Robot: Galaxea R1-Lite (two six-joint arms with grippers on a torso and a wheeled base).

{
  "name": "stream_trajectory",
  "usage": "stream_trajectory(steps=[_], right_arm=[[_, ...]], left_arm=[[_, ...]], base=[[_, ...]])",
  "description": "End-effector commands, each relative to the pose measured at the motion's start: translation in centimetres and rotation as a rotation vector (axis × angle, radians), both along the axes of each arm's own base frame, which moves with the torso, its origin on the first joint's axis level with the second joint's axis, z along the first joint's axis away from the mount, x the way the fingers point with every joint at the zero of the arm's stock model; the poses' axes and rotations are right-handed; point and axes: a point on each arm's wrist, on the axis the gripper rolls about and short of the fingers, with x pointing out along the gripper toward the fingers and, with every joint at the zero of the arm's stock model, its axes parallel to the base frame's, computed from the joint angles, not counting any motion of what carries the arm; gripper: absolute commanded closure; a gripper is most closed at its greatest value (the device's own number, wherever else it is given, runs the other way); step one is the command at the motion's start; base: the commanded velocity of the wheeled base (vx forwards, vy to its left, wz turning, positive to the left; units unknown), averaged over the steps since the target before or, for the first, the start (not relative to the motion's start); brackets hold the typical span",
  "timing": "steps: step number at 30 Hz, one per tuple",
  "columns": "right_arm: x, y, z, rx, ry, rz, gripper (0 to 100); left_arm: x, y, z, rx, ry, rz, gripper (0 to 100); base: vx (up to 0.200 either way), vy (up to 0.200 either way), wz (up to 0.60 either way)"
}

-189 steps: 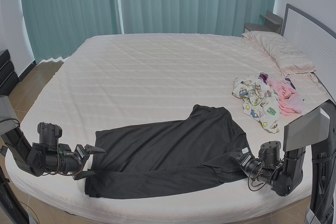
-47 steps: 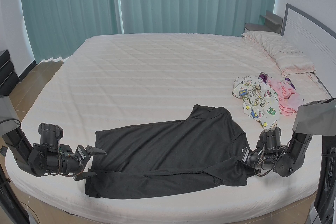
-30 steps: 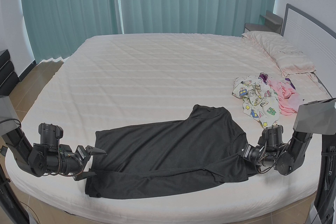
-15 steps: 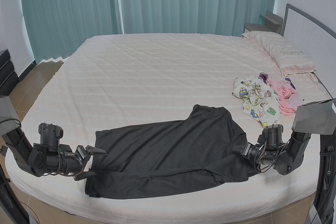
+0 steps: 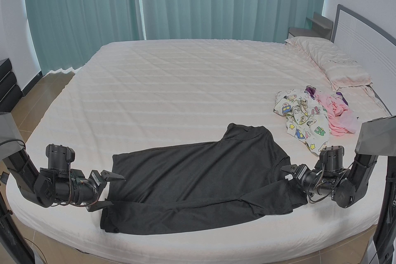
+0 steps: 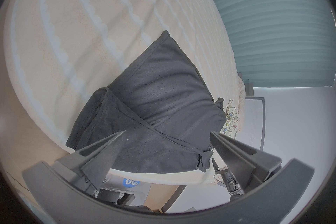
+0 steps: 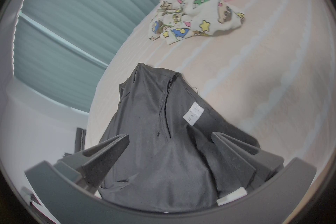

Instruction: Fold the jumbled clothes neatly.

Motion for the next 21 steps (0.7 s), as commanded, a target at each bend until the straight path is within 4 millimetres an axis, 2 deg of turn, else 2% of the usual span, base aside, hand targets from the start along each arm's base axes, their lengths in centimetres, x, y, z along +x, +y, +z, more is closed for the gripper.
stream_trajectory(steps=[1, 3, 15, 21], right_arm=[[-1.42, -0.21, 1.27, 0.052, 0.011, -0.032, 0], [-1.51, -0.17, 1.14, 0.051, 0.017, -0.03, 0], [-2.19, -0.05, 0.76, 0.049, 0.046, -0.022, 0], [-2.18, -0.05, 0.86, 0.048, 0.042, -0.023, 0]], left_arm=[[0.04, 0.02, -0.07, 0.004, 0.003, 0.007, 0], [0.0, 0.02, -0.09, 0.006, 0.003, 0.005, 0], [0.04, 0.02, -0.07, 0.004, 0.003, 0.007, 0], [0.05, 0.02, -0.11, 0.005, 0.004, 0.006, 0]], base=[[0.2, 0.0, 0.0], [0.2, 0.0, 0.0], [0.0, 0.0, 0.0], [0.0, -0.2, 0.0]])
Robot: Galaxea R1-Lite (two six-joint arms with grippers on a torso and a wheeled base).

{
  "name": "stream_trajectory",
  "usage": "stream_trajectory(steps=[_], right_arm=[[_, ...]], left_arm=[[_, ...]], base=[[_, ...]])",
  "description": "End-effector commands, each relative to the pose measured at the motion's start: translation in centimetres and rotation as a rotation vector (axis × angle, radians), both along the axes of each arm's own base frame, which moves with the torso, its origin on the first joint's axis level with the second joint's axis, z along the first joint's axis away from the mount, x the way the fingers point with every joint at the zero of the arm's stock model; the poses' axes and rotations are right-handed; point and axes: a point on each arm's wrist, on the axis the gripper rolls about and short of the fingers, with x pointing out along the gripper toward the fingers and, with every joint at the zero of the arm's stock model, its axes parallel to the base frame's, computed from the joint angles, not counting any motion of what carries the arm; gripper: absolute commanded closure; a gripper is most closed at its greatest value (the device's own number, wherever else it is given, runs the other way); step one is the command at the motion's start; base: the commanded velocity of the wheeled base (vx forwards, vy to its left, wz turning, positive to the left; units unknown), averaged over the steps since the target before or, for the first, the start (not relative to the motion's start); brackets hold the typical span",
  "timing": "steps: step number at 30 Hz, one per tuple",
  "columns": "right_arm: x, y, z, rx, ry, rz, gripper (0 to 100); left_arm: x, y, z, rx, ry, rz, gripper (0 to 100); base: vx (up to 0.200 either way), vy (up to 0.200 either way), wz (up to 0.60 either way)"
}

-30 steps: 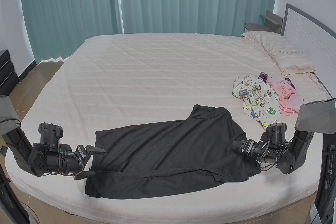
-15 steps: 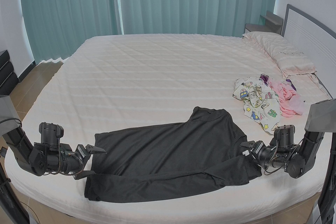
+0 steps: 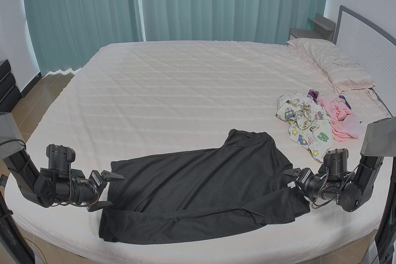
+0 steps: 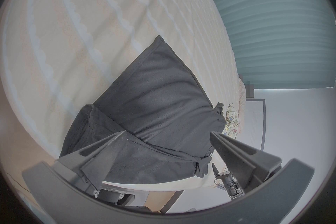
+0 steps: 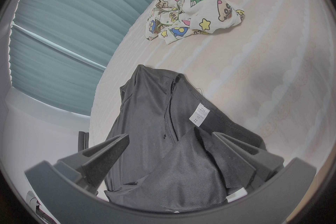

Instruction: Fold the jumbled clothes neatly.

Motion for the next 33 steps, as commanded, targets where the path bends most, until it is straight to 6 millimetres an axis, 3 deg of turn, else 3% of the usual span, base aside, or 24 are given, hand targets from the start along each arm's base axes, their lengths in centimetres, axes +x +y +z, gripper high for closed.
stream_trajectory(steps=[1, 11, 16, 18, 23, 33], right_arm=[[0.0, 0.0, 0.0, -0.002, -0.001, -0.001, 0], [-0.1, 0.0, 0.0, -0.005, 0.0, 0.003, 0], [-0.1, 0.2, 0.1, -0.006, -0.002, 0.008, 0], [-0.6, 0.5, 0.0, -0.009, 0.009, 0.019, 0], [-1.0, 0.5, 0.1, -0.007, -0.029, 0.025, 0], [-1.4, 0.5, 0.0, -0.02, -0.037, 0.034, 0]], left_arm=[[0.0, 0.0, 0.0, 0.0, 0.001, 0.0, 0], [0.5, 0.2, 0.3, 0.022, -0.033, 0.027, 0], [2.4, 1.0, 0.7, 0.127, -0.13, 0.142, 0], [4.2, 1.7, 0.7, 0.166, -0.174, 0.161, 0], [5.8, 2.8, -1.3, 0.332, -0.219, 0.033, 0], [9.1, 3.3, -3.3, 0.51, -0.315, -0.135, 0]], base=[[0.0, -0.2, 0.0], [0.0, -0.04, 0.0], [0.0, 0.0, 0.0], [0.0, 0.0, 0.0], [0.0, 0.0, 0.0], [0.0, 0.0, 0.0]])
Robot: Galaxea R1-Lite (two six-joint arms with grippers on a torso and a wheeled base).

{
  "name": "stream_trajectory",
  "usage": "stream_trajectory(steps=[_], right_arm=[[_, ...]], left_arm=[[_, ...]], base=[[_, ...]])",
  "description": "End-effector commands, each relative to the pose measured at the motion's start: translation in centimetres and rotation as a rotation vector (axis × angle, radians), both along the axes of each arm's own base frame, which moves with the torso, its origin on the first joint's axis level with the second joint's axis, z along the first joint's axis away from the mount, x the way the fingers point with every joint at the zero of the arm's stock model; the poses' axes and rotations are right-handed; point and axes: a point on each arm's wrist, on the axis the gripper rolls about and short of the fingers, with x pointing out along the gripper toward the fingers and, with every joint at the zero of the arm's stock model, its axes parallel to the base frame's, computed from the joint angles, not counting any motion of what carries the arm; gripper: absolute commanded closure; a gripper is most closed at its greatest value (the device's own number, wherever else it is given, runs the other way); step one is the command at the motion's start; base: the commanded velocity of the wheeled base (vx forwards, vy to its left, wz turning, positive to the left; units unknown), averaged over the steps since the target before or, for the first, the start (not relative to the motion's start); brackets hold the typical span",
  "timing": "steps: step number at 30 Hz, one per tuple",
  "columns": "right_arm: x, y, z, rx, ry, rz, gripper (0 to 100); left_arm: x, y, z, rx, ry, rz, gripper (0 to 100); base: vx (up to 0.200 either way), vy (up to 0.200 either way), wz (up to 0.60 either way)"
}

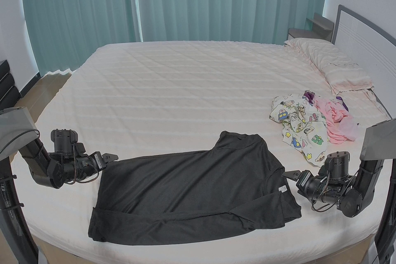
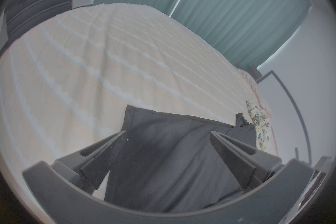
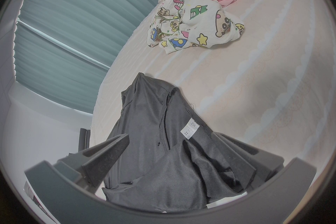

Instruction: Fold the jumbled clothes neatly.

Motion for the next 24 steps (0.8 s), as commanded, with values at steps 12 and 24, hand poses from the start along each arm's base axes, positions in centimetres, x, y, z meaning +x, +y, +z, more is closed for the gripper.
stream_trajectory(steps=[12, 24], right_arm=[[-0.3, 0.2, -0.3, -0.008, 0.011, 0.014, 0], [-0.1, 0.6, -0.4, -0.019, 0.003, 0.037, 0]], left_arm=[[4.3, 0.8, -4.8, 0.125, 0.025, -0.022, 0], [6.0, 1.0, -6.1, 0.162, 0.022, 0.022, 0]], base=[[0.0, 0.0, 0.0], [0.0, 0.0, 0.0]])
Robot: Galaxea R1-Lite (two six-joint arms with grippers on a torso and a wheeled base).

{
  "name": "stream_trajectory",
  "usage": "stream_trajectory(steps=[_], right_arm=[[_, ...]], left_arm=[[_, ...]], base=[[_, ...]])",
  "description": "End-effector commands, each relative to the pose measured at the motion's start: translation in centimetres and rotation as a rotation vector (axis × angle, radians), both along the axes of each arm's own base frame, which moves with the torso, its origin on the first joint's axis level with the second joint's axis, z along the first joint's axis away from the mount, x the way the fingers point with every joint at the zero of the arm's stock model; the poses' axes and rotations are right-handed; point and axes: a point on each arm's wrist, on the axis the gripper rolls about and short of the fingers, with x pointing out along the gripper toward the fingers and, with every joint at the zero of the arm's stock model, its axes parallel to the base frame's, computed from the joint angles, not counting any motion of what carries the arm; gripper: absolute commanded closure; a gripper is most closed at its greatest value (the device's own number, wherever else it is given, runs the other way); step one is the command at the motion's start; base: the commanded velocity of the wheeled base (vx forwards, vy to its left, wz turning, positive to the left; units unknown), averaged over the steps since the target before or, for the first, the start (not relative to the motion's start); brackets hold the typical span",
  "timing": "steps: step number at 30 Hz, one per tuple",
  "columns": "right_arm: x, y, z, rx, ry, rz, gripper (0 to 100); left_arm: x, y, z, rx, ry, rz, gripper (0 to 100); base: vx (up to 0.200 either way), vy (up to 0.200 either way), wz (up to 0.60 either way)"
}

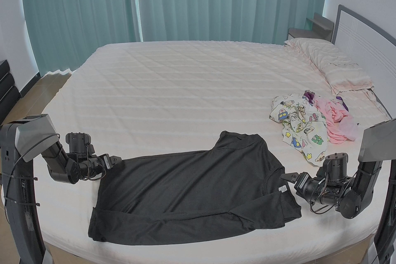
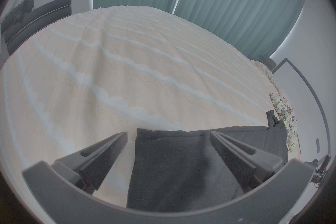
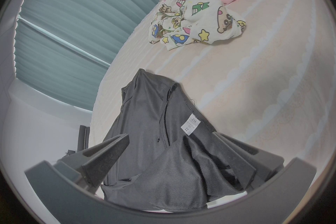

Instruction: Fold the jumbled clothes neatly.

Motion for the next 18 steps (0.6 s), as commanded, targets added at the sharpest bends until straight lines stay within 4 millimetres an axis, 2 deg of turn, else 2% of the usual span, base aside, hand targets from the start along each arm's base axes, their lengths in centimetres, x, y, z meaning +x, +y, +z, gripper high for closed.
stream_trajectory(steps=[1, 2, 7, 8, 18], right_arm=[[0.1, 0.2, -0.2, -0.029, -0.006, 0.029, 0], [0.3, 0.3, -0.2, -0.045, -0.019, 0.043, 0], [1.7, 0.6, -0.4, -0.088, -0.061, 0.082, 0], [3.4, 0.9, -0.2, -0.099, -0.109, 0.093, 0], [11.4, 2.8, 0.5, -0.175, -0.153, 0.147, 0]], left_arm=[[0.4, 0.0, -0.6, -0.001, 0.004, 0.004, 0], [0.5, 0.1, -0.5, -0.003, -0.001, 0.007, 100], [1.0, 0.2, -0.2, -0.001, -0.021, 0.014, 100], [1.0, 0.4, 0.3, 0.001, -0.031, 0.02, 100], [1.4, 1.3, 2.4, 0.052, -0.094, 0.094, 100]], base=[[0.0, 0.0, 0.0], [0.0, 0.0, 0.0], [0.0, 0.0, 0.0], [0.0, 0.0, 0.0], [0.0, 0.0, 0.0]])
